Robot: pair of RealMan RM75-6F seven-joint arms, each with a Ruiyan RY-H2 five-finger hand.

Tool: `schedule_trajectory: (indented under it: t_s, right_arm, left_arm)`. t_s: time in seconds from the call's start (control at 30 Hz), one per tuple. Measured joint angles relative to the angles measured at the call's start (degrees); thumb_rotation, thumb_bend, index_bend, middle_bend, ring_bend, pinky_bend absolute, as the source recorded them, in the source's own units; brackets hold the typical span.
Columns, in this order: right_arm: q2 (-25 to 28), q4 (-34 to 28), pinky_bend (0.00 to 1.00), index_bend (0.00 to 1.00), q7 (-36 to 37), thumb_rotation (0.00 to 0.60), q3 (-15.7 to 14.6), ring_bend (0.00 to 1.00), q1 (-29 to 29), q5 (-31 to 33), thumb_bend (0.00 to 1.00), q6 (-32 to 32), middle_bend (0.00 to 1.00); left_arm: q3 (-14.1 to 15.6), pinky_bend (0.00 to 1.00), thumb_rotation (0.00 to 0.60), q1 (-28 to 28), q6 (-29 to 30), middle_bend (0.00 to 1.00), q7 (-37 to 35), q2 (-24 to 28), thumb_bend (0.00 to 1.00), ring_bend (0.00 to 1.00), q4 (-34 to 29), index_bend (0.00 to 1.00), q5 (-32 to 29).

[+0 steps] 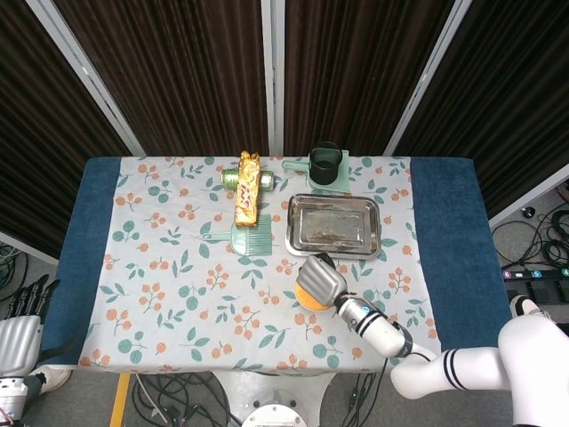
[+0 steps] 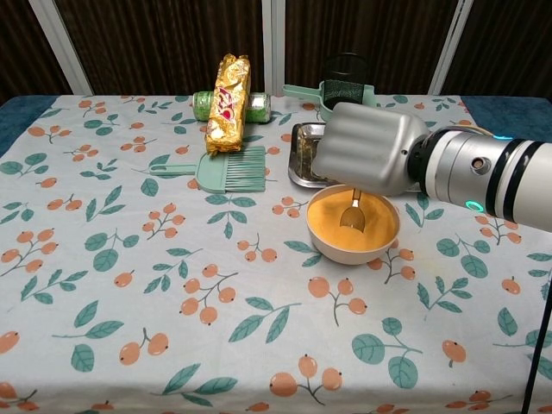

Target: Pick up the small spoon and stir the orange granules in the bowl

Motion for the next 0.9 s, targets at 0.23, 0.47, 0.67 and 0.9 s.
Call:
schedule_trajectory:
  t_s: [0.23,0.47,0.67,0.9]
  right_arm:
    - [3.0,-1.8,1.0,0.69,7.3,0.6,1.7,1.0,-1.5,0.3,0.47,1.0,0.99]
    - [5.1,-1.0,1.0,0.69,9.4,0.6,2.2,1.0,-2.1,0.3,0.47,1.2,0.99]
    - [3.5,1.6,1.0,0.7,5.8,0.6,1.3,1.0,-1.2,-1.0,0.47,0.8,0.99]
    - [-0.8,3.7,1.0,0.7,2.7,0.6,-0.4,1.0,-0.7,-2.2,0.47,-0.2,0.99]
  left_arm:
    - [-0.1,0.09,0.6,-0.2,0.2,0.08,0.6,0.2,0.0,0.05,-0.5,0.11,0.3]
    - [-0.2,0.09,0.6,-0.4,0.1,0.08,1.6,0.6,0.0,0.05,-1.5,0.11,0.5]
    - [-0.1,0.09,0.6,-0.4,0.0,0.08,1.6,0.6,0.0,0.05,-1.6,0.11,0.4]
    - [0.1,0.09,0.6,0.1,-0.1,0.08,0.6,0.3,0.0,0.05,-0.7,0.11,-0.1]
